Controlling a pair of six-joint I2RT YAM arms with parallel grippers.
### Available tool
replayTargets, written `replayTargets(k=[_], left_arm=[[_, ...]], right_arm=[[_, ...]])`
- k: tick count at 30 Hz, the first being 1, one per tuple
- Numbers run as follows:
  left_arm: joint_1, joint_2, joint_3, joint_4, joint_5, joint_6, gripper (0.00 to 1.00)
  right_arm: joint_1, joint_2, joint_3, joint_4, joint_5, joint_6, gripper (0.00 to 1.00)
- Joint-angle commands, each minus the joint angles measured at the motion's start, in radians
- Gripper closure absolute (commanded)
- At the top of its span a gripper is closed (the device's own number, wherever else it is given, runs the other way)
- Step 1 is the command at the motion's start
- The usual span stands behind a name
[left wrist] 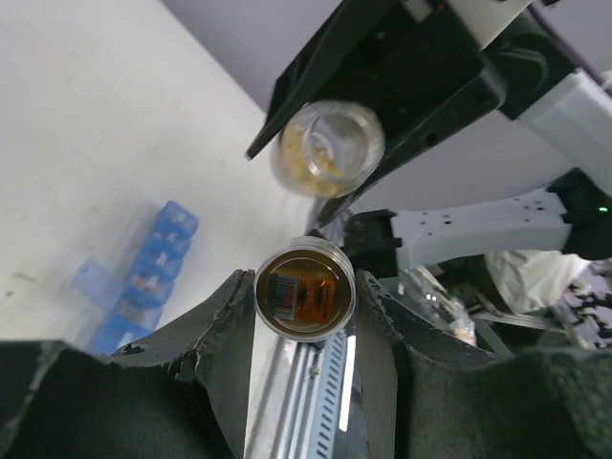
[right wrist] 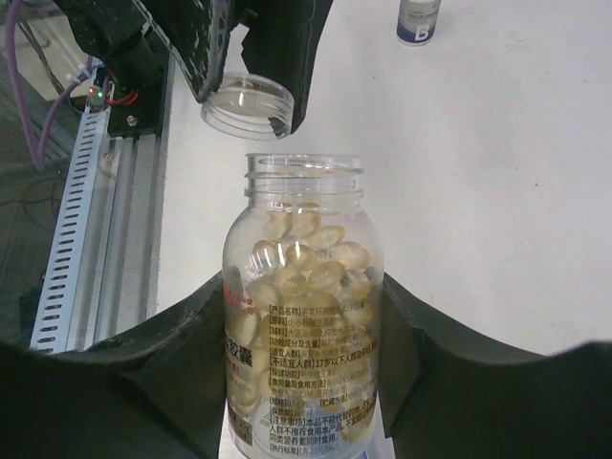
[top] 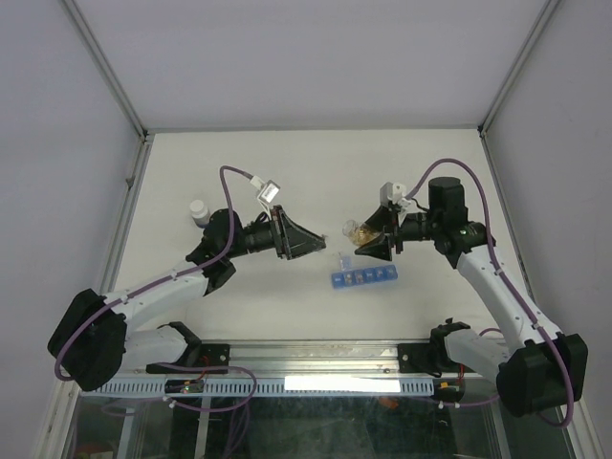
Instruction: Sort the pills into containers
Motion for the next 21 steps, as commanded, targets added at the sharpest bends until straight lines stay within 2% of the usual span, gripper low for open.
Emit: replayTargets(k=[1, 10, 21], left_arm=[[0.0, 0.06, 0.015, 0.328, 0.182, -0.213, 0.82], [-0.001, 0.153, 0.046, 0.336, 0.162, -0.225, 0.82], [0.0, 0.152, 0.049, 0.319, 0.09, -0.214, 0.82]], right_arm=[[0.045, -0.031, 0.028, -0.037, 0.068, -0.09, 1.0], [0.12, -0.03, 0.031, -0.058, 0.127, -0.119, 1.0], [0.156, -0.029, 0.036, -0.077, 0.146, -0.14, 1.0]])
